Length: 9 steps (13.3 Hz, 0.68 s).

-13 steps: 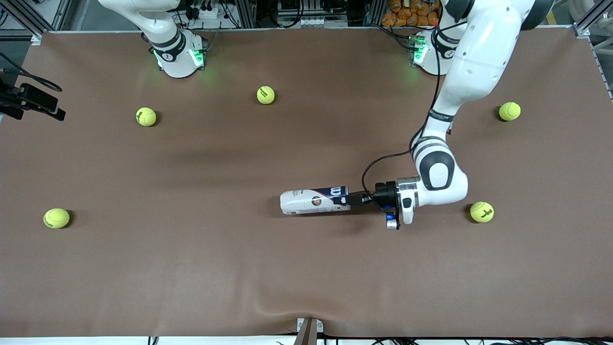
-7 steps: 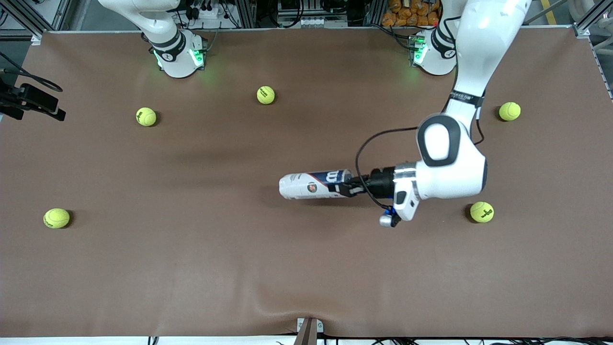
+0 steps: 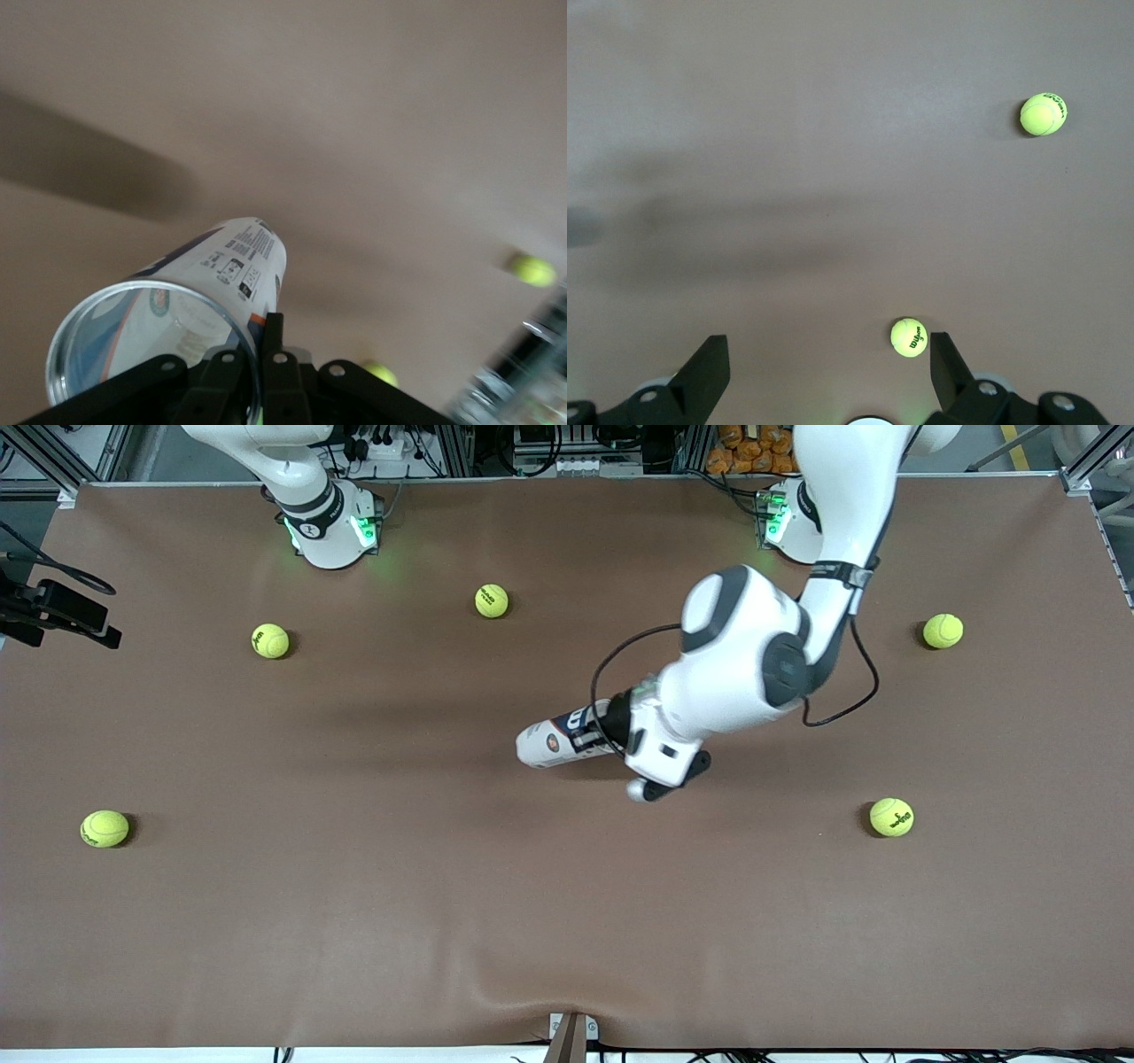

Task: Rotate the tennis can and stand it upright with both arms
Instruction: 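Rotate the can upright with the left gripper and set it down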

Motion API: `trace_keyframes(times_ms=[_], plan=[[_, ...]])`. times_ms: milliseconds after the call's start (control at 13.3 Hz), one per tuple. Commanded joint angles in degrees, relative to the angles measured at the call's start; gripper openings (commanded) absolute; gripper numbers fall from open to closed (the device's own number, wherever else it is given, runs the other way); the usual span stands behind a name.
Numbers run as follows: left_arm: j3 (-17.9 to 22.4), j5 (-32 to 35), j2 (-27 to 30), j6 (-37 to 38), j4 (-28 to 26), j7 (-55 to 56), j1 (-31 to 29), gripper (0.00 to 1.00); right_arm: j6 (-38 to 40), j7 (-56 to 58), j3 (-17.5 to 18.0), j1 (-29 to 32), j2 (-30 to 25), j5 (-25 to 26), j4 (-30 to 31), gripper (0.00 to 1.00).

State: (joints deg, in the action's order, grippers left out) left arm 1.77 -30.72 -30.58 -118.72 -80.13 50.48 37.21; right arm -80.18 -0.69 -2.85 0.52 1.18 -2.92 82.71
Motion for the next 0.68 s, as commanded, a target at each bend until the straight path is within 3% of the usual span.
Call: trace_keyframes(times_ms=[0, 375, 601], plan=[[0.78, 11.18, -1.76, -0.29, 3.40, 8.21, 5.49, 0.00, 0.19, -0.28, 0.04, -0.34, -0.48, 0.28, 0.34, 1.00], [0.70, 25.16, -4.40, 1.21, 3.41, 9.20, 12.09, 0.01, 0.90, -0.28, 0.04, -1.13, -0.47, 0.45, 0.43, 1.00], [0.87, 26.42, -6.33, 1.03, 3.49, 9.20, 13.15, 0.07, 2.21, -0.54, 0.12, -2.80, -0.48, 3.96, 0.43, 1.00]])
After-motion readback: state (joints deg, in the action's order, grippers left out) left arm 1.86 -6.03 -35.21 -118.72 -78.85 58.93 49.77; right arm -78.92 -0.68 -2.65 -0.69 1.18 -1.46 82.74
